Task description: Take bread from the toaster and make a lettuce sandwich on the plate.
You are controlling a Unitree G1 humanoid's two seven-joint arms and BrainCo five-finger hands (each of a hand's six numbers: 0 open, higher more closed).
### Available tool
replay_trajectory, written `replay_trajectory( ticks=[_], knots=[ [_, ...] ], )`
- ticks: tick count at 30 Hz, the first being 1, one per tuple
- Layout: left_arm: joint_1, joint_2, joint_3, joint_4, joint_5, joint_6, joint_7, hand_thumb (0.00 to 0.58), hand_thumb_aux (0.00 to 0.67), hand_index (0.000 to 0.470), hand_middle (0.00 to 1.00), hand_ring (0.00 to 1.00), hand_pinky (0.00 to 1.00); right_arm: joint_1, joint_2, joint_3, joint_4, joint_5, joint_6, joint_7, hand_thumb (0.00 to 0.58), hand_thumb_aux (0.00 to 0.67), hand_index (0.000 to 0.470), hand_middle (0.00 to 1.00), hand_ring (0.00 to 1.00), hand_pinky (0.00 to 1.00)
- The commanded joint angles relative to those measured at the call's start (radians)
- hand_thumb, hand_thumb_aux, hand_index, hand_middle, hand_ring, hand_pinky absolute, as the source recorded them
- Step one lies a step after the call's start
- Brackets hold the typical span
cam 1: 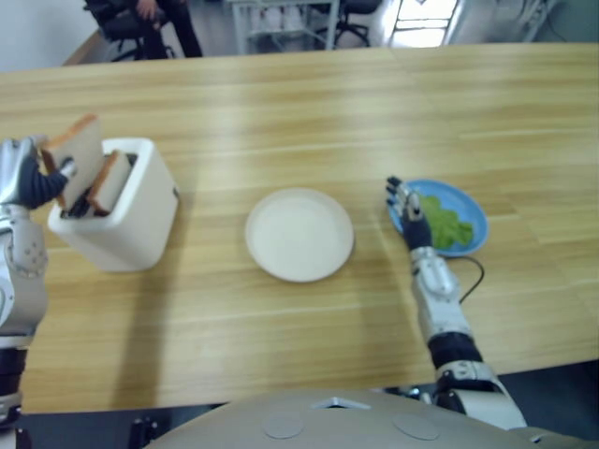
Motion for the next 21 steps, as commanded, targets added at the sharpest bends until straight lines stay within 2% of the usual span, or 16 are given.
replay_trajectory(
  ticks=[1, 3, 5, 12, 17, 21],
  knots=[
    [-0.027, -0.016, 0.128, -0.146, -0.007, -0.079, 0.085, 0.58, 0.67, 0.46, 1.0, 1.0, 1.0, 0.006, 0.0, 0.009, 0.01, -0.007, 0.013, 0.002, 0.0, 0.0, 0.0, 0.0, 0.0, 0.0],
    [-0.058, -0.048, 0.153, -0.213, -0.078, -0.125, 0.078, 0.58, 0.67, 0.46, 1.0, 1.0, 1.0, 0.004, 0.0, 0.012, 0.013, -0.006, 0.014, 0.003, 0.0, 0.0, 0.0, 0.0, 0.0, 0.0],
    [-0.104, -0.097, 0.117, -0.242, -0.203, -0.162, 0.024, 0.58, 0.67, 0.46, 1.0, 1.0, 1.0, 0.0, 0.0, 0.013, 0.017, -0.006, 0.016, 0.004, 0.0, 0.0, 0.0, 0.0, 0.0, 0.0],
    [-0.209, -0.377, -0.158, -0.151, -0.58, -0.177, -0.221, 0.58, 0.67, 0.46, 1.0, 1.0, 1.0, -0.009, 0.002, 0.014, 0.026, -0.003, 0.017, 0.006, 0.0, 0.0, 0.0, 0.0, 0.0, 0.0],
    [-0.226, -0.533, -0.325, 0.019, -0.716, -0.162, -0.387, 0.58, 0.67, 0.46, 1.0, 1.0, 1.0, -0.013, 0.0, 0.011, 0.032, 0.001, 0.019, 0.011, 0.0, 0.0, 0.0, 0.0, 0.0, 0.0],
    [-0.292, -0.603, -0.434, 0.269, -0.693, -0.086, -0.45, 0.58, 0.67, 0.46, 1.0, 1.0, 1.0, -0.013, -0.003, 0.001, 0.036, 0.008, 0.02, 0.009, 0.0, 0.0, 0.0, 0.0, 0.0, 0.0]
  ],
)
